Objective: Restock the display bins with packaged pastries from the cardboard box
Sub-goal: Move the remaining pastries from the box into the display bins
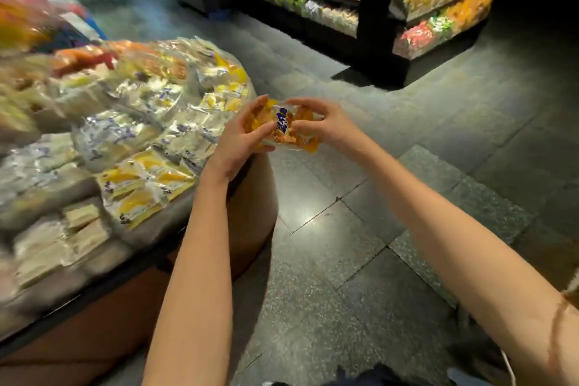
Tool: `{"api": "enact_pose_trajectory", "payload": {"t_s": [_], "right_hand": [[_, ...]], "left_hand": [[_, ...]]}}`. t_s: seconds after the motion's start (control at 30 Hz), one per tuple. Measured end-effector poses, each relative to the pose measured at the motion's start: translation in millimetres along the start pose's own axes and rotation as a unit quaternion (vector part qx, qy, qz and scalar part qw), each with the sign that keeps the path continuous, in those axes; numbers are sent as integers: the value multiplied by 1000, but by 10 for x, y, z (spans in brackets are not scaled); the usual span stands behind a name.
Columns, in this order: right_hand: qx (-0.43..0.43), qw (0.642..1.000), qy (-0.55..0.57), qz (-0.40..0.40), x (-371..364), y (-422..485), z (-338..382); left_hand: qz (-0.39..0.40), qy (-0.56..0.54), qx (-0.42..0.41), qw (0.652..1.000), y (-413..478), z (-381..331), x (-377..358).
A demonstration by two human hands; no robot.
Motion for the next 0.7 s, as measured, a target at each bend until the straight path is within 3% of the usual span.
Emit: {"api": "enact_pose_trajectory", "payload": {"t_s": [0.13,0.3,0.53,0.7], "right_hand": [[11,999,21,38,-1223,321,146],[13,985,-16,171,-2864,598,362],[25,943,-60,325,-4784,659,587],[38,893,-71,443,-5929,551,779]], "left_hand": [[-115,15,24,993,-499,331,1203],[-234,41,81,968,-1296,875,2542],[-358,83,134,920,-2457,1337,4045],[-422,61,173,888,-3154,1575,4715]]}}
Point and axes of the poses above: each hand's wrist, its own y-axis towards the middle knuckle, its own x-axis out of the back of the hand, z = x × y, the point moved 2 cm from there along y, towards the middle knuckle, and after that the axes turned 1 degree about -z, right-handed, at the moved point
